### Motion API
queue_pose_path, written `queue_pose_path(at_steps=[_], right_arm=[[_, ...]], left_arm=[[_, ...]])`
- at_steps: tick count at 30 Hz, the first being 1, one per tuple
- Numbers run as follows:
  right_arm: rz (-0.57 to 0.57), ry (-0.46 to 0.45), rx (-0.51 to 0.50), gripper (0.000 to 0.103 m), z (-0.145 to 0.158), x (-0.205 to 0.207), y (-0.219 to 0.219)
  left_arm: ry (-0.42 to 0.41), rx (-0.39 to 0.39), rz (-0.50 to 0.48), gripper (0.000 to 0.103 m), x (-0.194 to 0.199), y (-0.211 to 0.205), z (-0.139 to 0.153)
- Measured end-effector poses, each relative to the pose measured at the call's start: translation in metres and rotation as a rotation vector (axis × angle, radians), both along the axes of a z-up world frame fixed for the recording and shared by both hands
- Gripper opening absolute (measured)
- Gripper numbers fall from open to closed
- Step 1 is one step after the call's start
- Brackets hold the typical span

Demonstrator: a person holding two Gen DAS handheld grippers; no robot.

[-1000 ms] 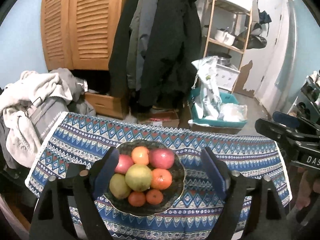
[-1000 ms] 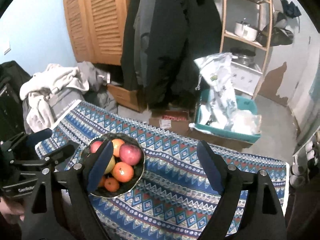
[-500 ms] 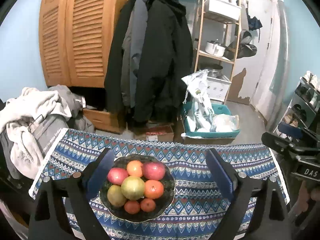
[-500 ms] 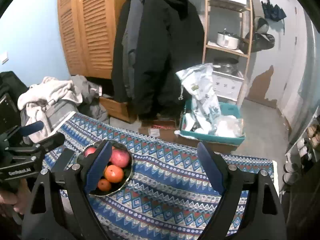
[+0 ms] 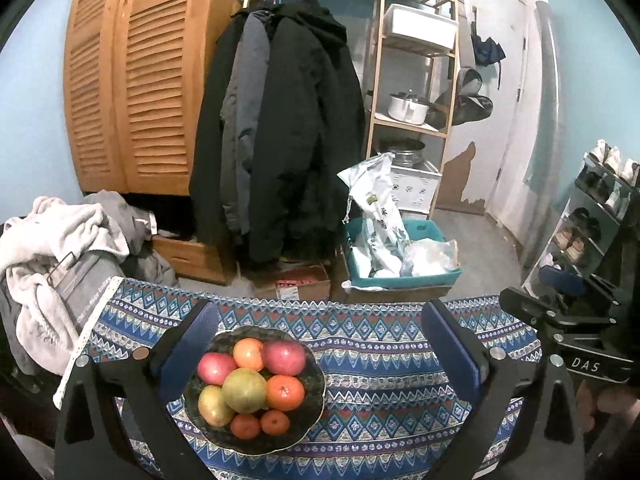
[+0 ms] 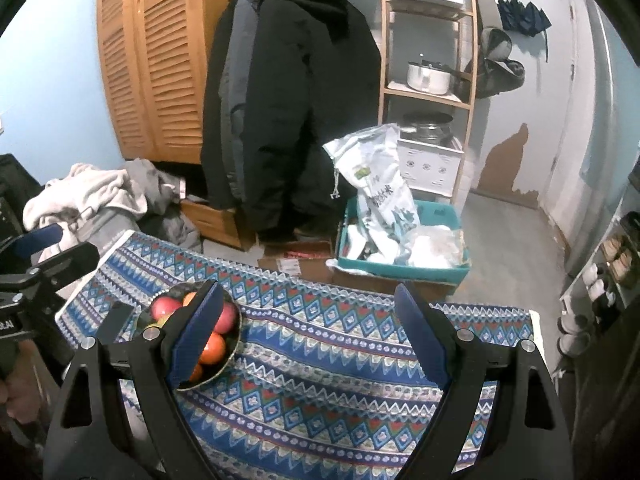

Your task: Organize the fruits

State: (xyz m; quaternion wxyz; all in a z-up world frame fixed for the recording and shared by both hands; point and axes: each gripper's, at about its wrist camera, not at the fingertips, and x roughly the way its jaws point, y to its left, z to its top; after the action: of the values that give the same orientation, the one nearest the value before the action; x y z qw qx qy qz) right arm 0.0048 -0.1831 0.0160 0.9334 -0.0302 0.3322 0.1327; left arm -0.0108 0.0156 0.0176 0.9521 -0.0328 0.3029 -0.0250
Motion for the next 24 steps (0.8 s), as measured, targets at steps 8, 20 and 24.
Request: queue_pose_path(at_steps=[8, 20, 24], right_arm=[[-0.024, 0.013, 0.01, 0.086, -0.007, 0.005, -0.011], [-0.036, 0.018, 0.012, 0.086, -0.009, 0.007, -0.018], [-0.036, 0.019, 0.012, 0.086, -0.009, 0.008, -0.018]], left_arm=[[0.012, 0.027, -0.003, 0.102, 0.008, -0.009, -0.003], [0.017, 0.052, 0.007, 0.102, 0.009, -0.014, -0.005], [0.02, 0.056, 0.005, 0.102, 0.009, -0.016, -0.005]])
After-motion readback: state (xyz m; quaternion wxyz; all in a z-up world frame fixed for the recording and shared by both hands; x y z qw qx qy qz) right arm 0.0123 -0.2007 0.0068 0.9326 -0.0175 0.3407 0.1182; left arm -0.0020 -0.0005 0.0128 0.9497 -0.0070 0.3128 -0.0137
